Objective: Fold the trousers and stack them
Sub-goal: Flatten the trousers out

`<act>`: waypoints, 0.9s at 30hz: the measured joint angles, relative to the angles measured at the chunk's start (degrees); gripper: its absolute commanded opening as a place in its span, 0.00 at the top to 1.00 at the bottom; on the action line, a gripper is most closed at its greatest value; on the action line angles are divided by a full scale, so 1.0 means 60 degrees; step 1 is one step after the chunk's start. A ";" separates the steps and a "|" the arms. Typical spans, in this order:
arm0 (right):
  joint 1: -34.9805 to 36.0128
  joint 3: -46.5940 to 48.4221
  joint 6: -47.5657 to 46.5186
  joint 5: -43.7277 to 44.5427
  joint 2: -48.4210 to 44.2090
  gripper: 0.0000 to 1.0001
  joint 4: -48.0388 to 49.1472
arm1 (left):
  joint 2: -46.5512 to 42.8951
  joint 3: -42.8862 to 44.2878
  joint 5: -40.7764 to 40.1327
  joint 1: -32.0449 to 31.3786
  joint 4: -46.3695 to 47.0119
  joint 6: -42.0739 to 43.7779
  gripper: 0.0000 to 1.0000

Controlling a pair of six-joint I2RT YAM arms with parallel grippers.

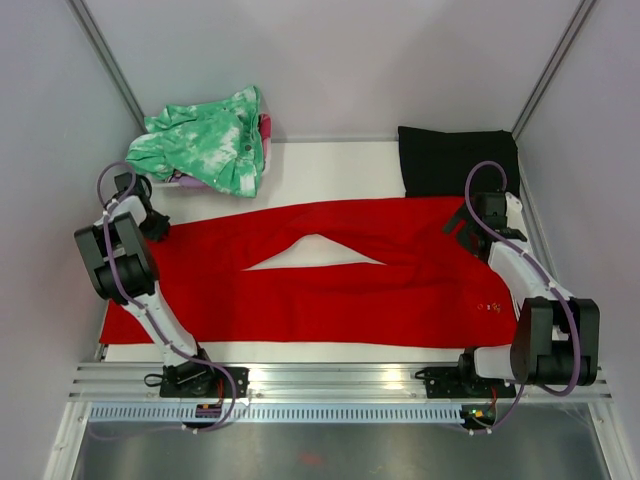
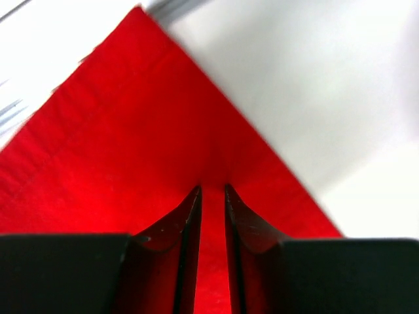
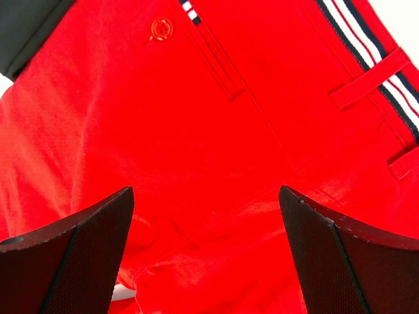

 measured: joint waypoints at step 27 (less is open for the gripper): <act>0.0000 0.0262 -0.0022 -0.0477 0.0871 0.02 0.0288 | -0.3457 -0.0597 -0.0994 0.0011 -0.0783 0.1373 0.10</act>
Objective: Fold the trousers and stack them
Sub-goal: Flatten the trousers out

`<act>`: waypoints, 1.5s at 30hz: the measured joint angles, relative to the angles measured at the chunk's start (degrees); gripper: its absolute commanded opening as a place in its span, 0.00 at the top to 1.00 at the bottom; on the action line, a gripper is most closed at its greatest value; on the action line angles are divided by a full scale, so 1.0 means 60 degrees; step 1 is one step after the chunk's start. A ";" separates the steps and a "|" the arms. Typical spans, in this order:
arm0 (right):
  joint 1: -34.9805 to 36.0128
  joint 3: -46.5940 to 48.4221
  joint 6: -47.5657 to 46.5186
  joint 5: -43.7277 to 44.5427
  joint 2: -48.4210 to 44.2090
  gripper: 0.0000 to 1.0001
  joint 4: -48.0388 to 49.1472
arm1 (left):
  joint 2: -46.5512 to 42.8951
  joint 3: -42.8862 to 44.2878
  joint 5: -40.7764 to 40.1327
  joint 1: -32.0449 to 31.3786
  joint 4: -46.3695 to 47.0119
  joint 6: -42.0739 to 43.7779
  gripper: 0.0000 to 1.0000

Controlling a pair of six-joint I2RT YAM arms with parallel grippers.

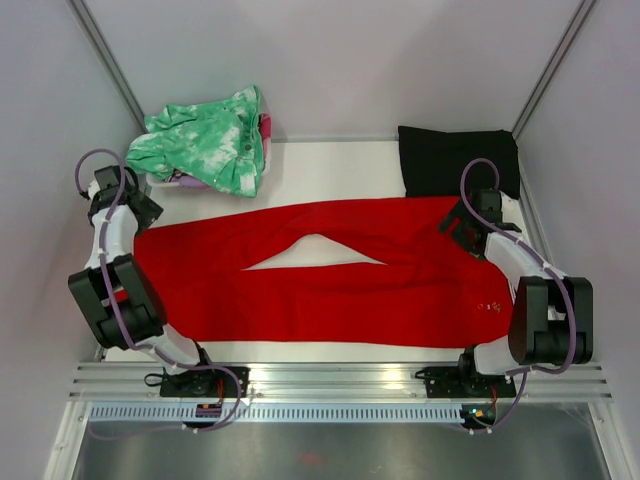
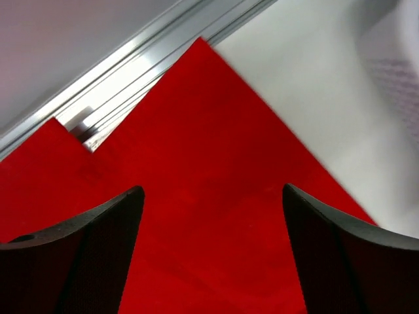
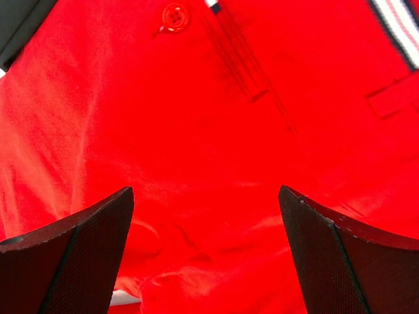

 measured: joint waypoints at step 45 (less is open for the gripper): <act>-0.0004 0.0415 -0.0073 0.0273 0.0484 0.02 0.0182 | 0.4422 0.2178 -0.0237 0.0124 0.0029 0.0758 0.98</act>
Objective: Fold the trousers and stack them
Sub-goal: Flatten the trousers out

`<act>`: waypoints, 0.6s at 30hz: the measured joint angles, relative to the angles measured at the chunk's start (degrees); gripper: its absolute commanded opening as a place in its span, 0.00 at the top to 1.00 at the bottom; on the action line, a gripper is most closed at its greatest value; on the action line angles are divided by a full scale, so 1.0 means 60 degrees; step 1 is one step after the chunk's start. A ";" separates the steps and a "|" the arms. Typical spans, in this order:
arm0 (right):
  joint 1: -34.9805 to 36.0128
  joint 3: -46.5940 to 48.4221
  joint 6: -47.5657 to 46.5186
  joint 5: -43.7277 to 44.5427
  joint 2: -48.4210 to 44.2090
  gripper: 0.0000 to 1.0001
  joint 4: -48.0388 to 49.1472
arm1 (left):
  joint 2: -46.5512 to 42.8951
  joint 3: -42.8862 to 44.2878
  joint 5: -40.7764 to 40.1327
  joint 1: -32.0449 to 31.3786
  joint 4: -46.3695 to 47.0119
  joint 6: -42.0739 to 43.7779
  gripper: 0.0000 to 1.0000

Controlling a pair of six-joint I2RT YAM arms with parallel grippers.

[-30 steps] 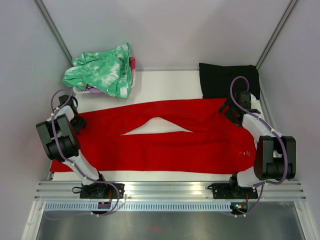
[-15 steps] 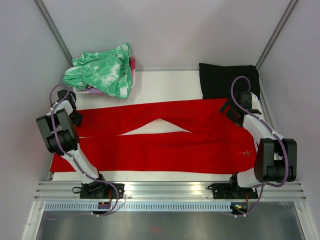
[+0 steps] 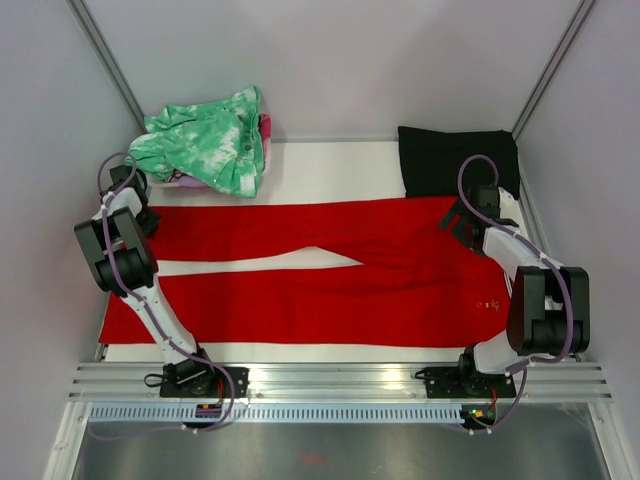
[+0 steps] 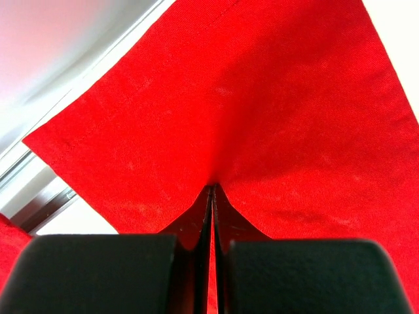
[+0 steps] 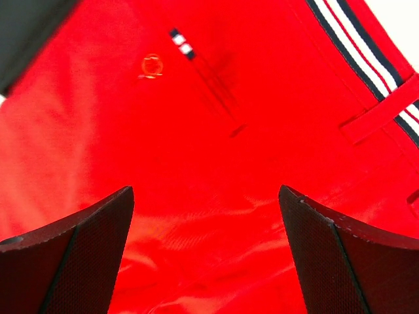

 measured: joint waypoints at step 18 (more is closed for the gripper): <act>0.0025 0.0441 -0.0433 0.0546 0.2011 0.02 0.0965 | -0.5978 -0.2153 0.1832 -0.1129 0.0466 -0.0113 0.05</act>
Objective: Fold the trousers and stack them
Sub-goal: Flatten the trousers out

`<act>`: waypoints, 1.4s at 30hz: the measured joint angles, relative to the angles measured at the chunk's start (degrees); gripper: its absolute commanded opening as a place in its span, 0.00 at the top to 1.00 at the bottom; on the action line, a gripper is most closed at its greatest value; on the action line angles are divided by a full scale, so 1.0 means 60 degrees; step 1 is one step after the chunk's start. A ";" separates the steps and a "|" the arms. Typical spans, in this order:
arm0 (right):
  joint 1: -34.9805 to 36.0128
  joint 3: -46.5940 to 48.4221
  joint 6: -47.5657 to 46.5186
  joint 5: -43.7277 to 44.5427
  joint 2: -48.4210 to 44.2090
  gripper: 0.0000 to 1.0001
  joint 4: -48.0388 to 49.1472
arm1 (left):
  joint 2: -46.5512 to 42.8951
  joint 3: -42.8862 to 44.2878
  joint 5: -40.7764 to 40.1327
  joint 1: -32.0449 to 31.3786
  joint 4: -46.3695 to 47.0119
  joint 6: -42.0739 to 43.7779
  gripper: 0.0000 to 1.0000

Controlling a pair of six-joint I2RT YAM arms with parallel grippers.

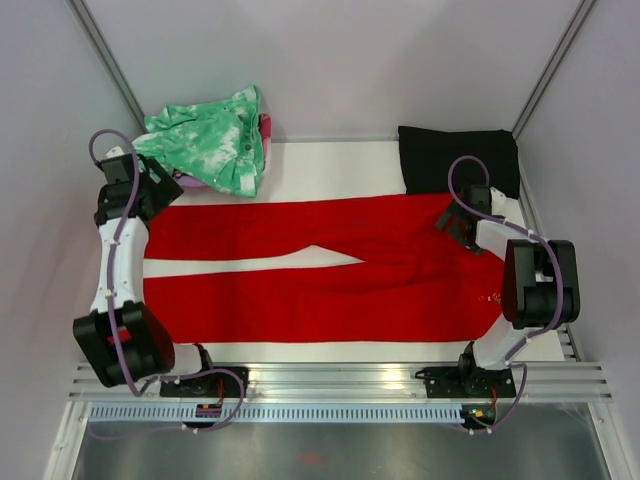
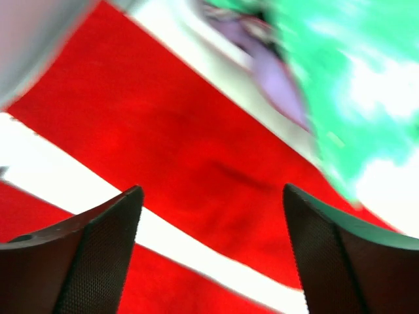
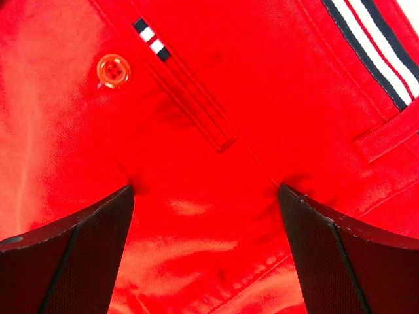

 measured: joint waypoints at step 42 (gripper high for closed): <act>0.0794 -0.3869 0.0809 -0.1406 -0.6907 0.02 0.0583 | -0.3676 -0.3982 0.2473 -0.2481 0.0831 -0.1184 0.02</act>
